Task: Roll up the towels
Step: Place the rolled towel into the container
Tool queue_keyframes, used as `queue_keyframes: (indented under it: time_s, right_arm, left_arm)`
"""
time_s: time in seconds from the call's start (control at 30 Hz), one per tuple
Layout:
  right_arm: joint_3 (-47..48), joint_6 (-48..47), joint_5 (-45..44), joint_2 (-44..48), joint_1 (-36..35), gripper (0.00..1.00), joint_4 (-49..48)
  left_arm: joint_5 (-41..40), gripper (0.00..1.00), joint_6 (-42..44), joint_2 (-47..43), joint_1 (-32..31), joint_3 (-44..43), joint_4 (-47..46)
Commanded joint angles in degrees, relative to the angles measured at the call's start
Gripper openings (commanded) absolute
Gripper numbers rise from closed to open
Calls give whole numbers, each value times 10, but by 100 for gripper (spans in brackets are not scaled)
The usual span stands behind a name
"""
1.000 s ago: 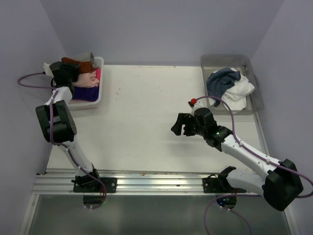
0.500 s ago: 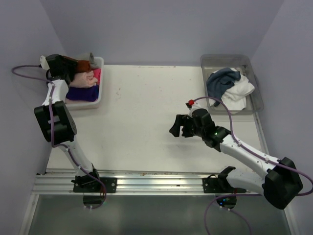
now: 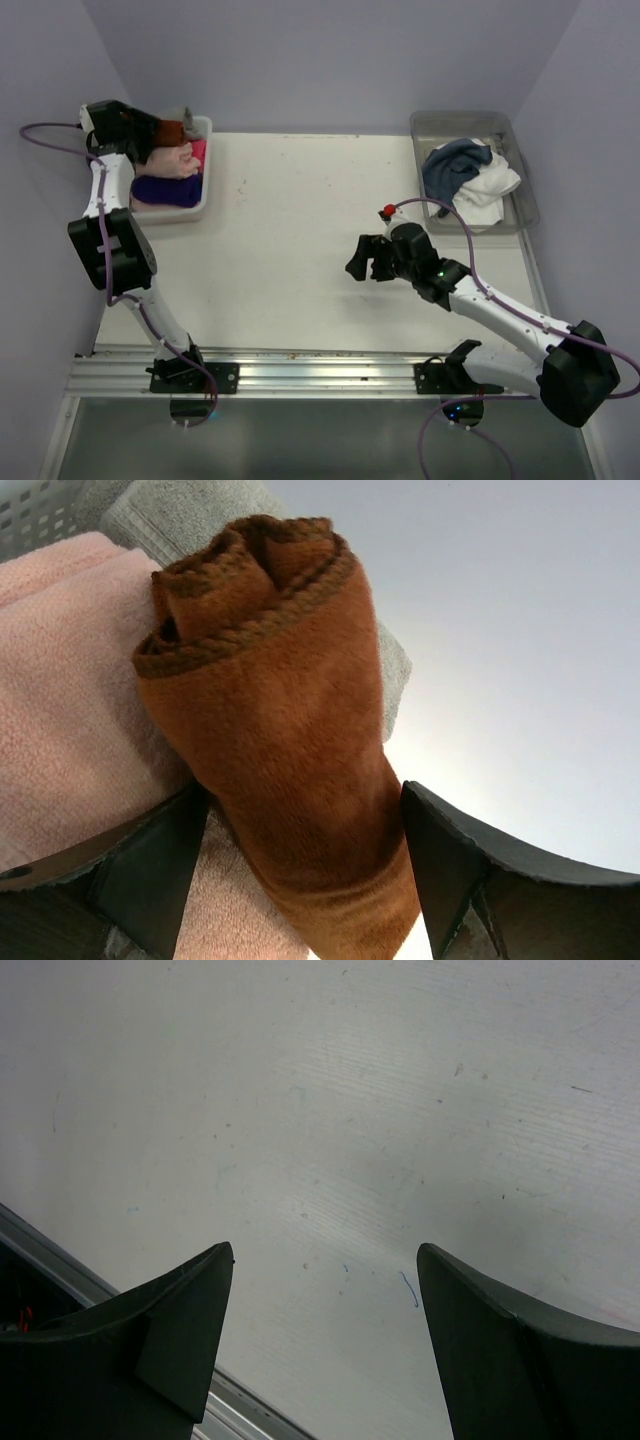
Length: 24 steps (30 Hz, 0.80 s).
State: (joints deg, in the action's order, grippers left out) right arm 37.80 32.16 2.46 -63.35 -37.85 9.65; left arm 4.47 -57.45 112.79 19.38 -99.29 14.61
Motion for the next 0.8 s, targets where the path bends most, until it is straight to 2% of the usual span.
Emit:
queue_keyframes:
  time_s: [0.0, 0.17, 0.37, 0.77]
  right_arm:
    - [20, 6, -10, 10, -6, 79, -7]
    - [20, 7, -14, 9, -10, 79, -8]
    - [21, 7, -16, 5, -15, 79, -11]
    - [18, 9, -22, 8, -21, 79, -14]
  left_arm:
    - [24, 82, 8, -3, 6, -40, 43]
    - [51, 88, 1, -7, 6, -57, 52]
    - [36, 89, 11, -29, 6, -79, 97]
    - [42, 88, 16, -83, 6, -36, 89]
